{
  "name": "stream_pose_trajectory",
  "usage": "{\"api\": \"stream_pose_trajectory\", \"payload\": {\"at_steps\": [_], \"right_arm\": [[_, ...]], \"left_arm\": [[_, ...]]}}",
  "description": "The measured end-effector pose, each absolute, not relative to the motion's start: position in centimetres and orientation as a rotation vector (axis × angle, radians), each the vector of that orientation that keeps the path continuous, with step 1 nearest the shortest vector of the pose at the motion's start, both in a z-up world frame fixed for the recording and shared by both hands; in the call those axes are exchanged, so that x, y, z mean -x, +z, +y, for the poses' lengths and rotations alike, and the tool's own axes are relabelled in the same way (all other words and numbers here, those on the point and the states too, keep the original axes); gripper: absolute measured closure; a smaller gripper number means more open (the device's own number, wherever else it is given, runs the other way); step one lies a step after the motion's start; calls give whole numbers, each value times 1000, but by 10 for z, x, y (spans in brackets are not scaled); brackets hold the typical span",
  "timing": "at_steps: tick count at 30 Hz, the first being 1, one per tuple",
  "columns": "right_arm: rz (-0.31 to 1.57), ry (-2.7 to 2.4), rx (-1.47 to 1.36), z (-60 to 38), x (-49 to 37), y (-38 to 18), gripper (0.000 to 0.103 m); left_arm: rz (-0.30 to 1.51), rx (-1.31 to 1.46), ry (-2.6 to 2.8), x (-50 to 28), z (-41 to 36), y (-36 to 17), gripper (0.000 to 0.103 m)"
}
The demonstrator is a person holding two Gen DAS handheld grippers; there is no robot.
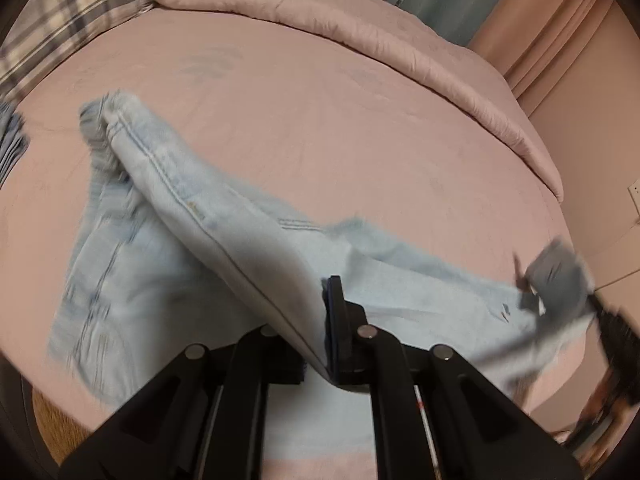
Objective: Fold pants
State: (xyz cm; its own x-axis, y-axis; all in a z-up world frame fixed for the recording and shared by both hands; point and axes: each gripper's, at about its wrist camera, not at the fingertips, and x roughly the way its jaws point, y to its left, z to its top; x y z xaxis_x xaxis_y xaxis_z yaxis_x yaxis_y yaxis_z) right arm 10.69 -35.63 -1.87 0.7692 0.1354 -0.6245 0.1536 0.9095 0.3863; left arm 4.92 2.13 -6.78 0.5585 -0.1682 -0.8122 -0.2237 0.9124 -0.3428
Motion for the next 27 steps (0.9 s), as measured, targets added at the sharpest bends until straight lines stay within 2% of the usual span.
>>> {"api": "stream_pose_trajectory", "payload": {"at_steps": [4, 11, 14, 17, 18, 27], "right_arm": [[680, -4, -442, -352, -101, -21, 95], [884, -115, -470, -365, -87, -106, 95], [931, -129, -503, -376, -79, -128, 95], [941, -130, -510, -381, -76, -134, 95], [941, -129, -504, -381, -75, -133, 95], [966, -149, -432, -369, -78, -125, 95]], "left_arm": [[1050, 531, 40, -14, 23, -95, 94], [1122, 628, 29, 12, 28, -134, 89], [1115, 597, 47, 13, 31, -126, 76], [1080, 544, 105, 13, 37, -112, 58], [1070, 540, 112, 14, 41, -109, 57], [1113, 559, 148, 13, 72, -107, 56]]}}
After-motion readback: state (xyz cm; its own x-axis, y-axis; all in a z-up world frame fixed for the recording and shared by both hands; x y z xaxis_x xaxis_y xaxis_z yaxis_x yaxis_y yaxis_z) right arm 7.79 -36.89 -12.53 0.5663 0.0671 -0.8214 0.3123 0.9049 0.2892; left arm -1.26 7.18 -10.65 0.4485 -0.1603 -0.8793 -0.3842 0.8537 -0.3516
